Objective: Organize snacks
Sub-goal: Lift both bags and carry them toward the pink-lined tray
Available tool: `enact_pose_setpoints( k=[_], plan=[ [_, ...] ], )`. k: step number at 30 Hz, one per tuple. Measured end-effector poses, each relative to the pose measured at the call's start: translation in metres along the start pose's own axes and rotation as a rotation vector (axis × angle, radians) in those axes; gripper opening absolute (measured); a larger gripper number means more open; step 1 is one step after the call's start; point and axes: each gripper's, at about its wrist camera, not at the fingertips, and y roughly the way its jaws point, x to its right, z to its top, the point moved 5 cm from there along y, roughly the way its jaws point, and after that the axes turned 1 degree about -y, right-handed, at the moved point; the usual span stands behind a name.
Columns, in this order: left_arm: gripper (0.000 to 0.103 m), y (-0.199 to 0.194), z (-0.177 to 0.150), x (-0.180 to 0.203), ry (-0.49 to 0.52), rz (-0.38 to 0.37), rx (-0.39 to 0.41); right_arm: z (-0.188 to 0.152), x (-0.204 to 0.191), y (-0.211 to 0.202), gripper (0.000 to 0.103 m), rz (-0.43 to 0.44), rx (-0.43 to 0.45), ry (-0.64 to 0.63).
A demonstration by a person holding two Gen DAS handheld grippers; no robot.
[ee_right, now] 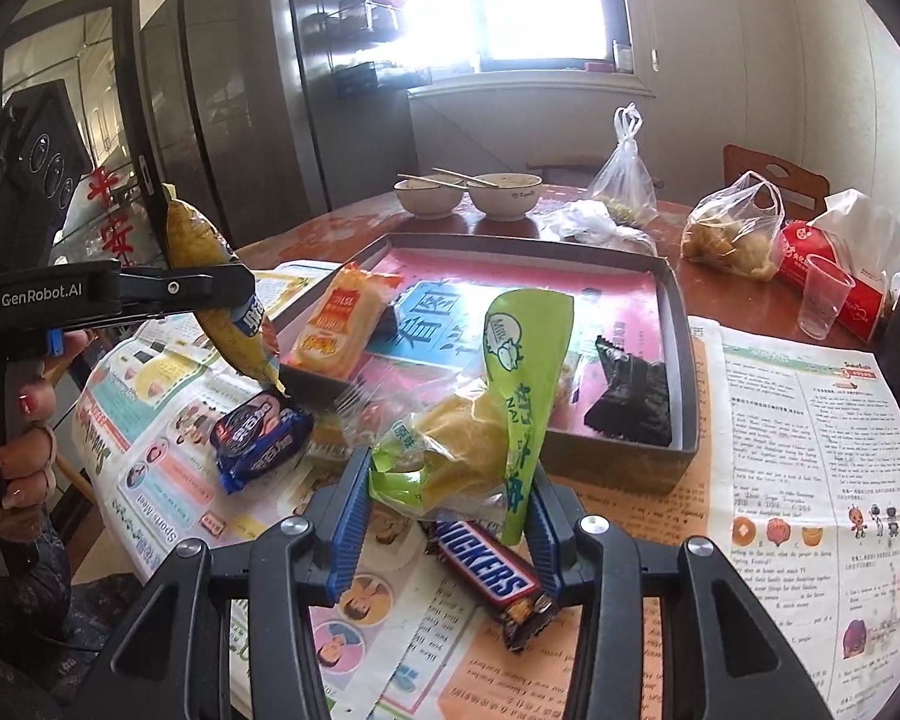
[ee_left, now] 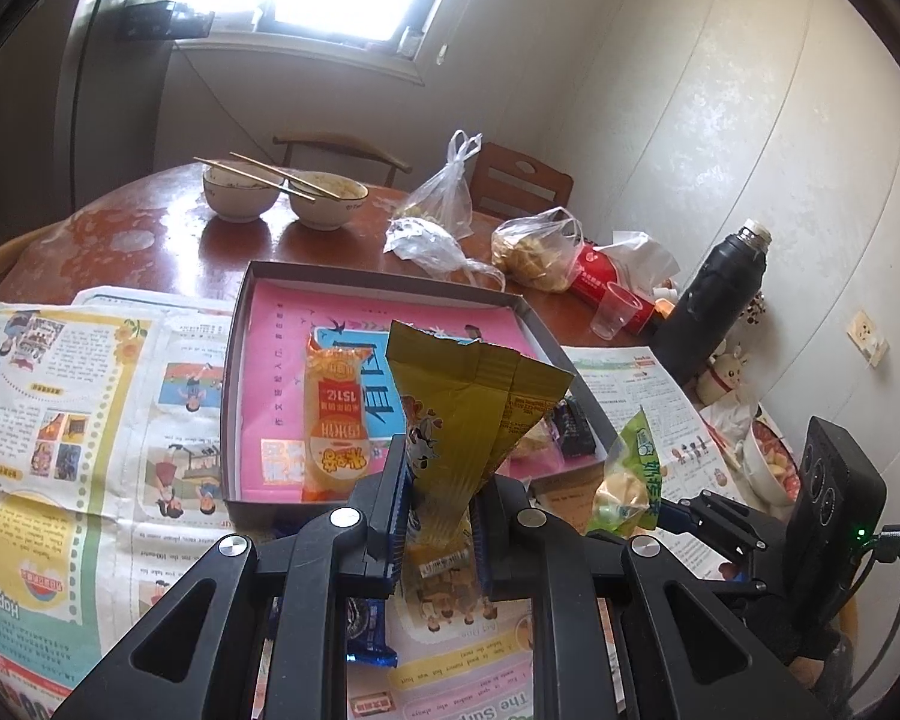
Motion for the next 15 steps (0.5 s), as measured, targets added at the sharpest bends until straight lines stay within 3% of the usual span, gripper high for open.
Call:
enact_pose_setpoints(
  k=[15],
  plan=[
    [0.018, 0.026, 0.02, -0.002, -0.008, -0.005, 0.003, 0.018, 0.024, 0.01, 0.046, -0.041, 0.014, 0.043]
  ],
)
